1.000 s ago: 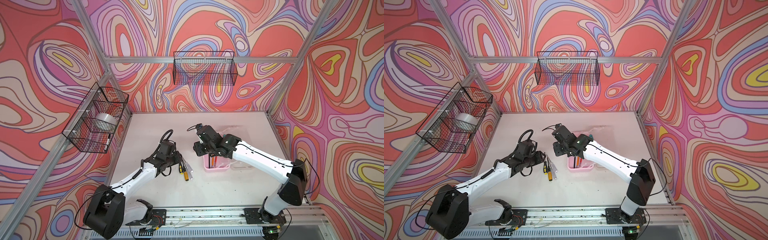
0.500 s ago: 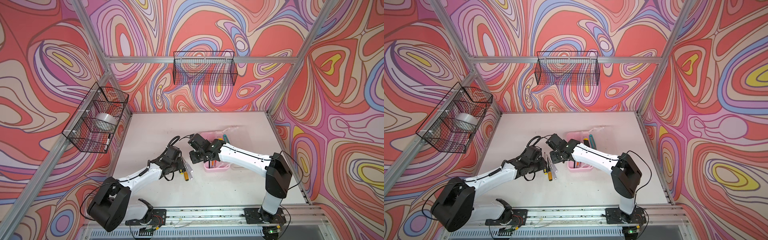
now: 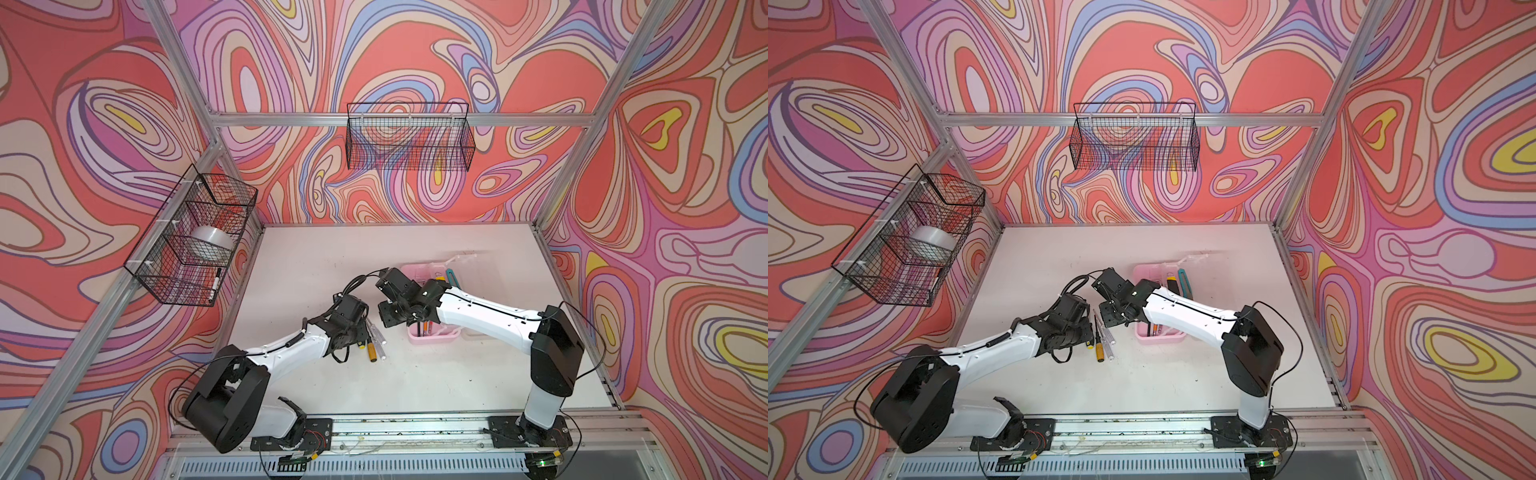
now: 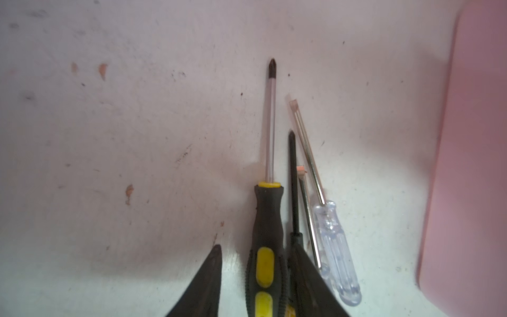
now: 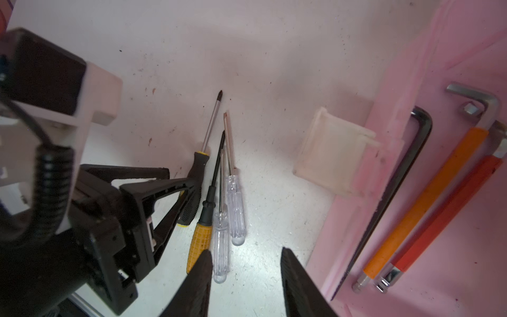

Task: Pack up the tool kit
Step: 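Move the right gripper back to the black-yellow screwdriver, then close the right gripper on the black-yellow screwdriver handle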

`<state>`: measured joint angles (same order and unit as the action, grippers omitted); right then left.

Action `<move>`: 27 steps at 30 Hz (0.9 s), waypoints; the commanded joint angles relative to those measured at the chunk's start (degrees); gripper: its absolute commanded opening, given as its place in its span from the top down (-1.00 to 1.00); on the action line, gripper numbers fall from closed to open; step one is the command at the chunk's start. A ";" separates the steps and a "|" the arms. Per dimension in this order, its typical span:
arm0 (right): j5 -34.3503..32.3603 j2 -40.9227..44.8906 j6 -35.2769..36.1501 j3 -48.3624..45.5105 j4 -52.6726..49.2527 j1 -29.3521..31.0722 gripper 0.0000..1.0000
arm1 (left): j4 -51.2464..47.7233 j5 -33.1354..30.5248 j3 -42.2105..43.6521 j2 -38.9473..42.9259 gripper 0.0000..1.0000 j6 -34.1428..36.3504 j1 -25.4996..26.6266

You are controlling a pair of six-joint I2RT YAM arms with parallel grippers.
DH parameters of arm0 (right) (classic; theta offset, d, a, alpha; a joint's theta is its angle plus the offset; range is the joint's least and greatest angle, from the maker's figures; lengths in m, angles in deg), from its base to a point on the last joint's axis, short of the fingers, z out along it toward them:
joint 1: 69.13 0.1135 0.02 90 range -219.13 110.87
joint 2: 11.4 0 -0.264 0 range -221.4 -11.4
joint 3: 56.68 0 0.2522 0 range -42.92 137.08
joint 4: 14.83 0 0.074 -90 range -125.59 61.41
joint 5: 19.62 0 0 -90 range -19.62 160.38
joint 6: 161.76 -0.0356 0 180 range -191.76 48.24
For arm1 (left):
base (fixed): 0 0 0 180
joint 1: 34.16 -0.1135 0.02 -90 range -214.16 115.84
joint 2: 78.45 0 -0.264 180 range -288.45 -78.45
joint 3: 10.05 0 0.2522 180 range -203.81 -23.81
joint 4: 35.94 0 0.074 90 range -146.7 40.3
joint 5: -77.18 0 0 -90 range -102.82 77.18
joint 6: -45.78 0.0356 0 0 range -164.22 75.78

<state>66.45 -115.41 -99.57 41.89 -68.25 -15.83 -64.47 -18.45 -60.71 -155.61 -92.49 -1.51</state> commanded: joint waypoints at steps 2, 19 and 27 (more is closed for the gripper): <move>2.82 -2.33 -0.26 1.06 2.02 0.78 0.11 | -4.12 -5.29 1.34 8.49 0.09 -0.35 0.06; 8.22 -17.71 -2.51 11.83 1.29 5.41 0.09 | -2.99 8.98 18.45 34.95 0.04 -4.43 -15.05; 8.77 -21.58 -3.81 13.38 1.37 5.56 0.17 | -1.69 11.26 21.65 39.23 0.03 -5.12 -16.51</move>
<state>74.98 -135.49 -102.35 53.72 -66.67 -10.63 -67.79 -9.03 -39.88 -116.40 -96.58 -17.67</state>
